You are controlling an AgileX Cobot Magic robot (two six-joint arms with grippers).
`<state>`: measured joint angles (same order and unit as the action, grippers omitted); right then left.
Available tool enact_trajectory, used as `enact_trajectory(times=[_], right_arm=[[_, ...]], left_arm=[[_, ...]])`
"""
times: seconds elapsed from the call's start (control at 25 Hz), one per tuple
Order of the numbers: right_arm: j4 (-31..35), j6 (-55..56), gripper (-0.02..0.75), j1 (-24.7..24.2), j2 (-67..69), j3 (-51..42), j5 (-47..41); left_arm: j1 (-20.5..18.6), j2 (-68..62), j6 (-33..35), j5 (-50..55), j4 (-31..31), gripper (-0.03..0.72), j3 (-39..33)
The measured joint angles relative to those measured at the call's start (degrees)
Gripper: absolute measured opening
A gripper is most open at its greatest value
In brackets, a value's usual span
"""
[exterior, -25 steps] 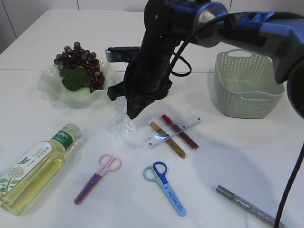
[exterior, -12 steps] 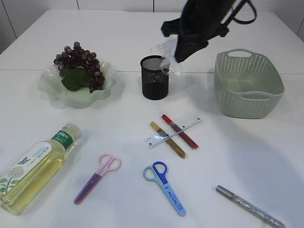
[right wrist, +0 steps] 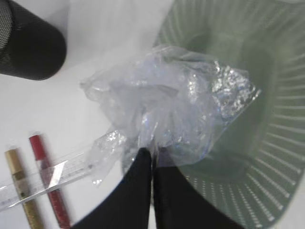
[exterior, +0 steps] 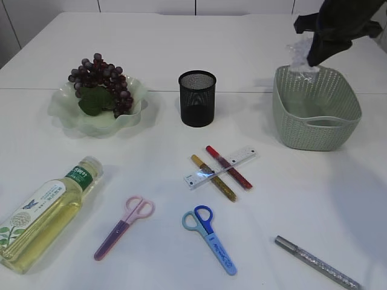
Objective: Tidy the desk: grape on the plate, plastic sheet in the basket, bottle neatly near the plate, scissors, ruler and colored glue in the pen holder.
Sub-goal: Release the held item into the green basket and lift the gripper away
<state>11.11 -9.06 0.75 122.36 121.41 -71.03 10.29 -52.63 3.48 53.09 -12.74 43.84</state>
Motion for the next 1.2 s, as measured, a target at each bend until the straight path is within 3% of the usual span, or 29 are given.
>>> enact_trajectory(times=[0.24,0.36,0.56,0.64,0.92,1.2], right_arm=[[-8.25,9.59,0.041,-2.09,0.0,0.0,-0.13],[-9.32,11.74,0.172,-2.32,0.0,0.0,-0.17],[-7.06,14.91,0.503,-2.32,0.0,0.0,-0.17],[-5.77,15.28,0.552,-2.32,0.0,0.0,-0.17],[-5.05,15.6,0.526,-1.04,-2.27,-2.42,-0.17],[-8.52,15.6,0.511,3.61,-10.88,-15.15,-0.17]], left_arm=[[0.0,0.0,0.0,0.0,0.04,0.353,0.0],[0.0,0.0,0.0,0.0,0.04,0.354,0.0],[0.0,0.0,0.0,0.0,0.04,0.354,0.0],[0.0,0.0,0.0,0.0,0.04,0.354,0.0],[0.0,0.0,0.0,-0.2,0.04,0.353,0.0],[0.0,0.0,0.0,-0.71,0.18,0.354,0.0]])
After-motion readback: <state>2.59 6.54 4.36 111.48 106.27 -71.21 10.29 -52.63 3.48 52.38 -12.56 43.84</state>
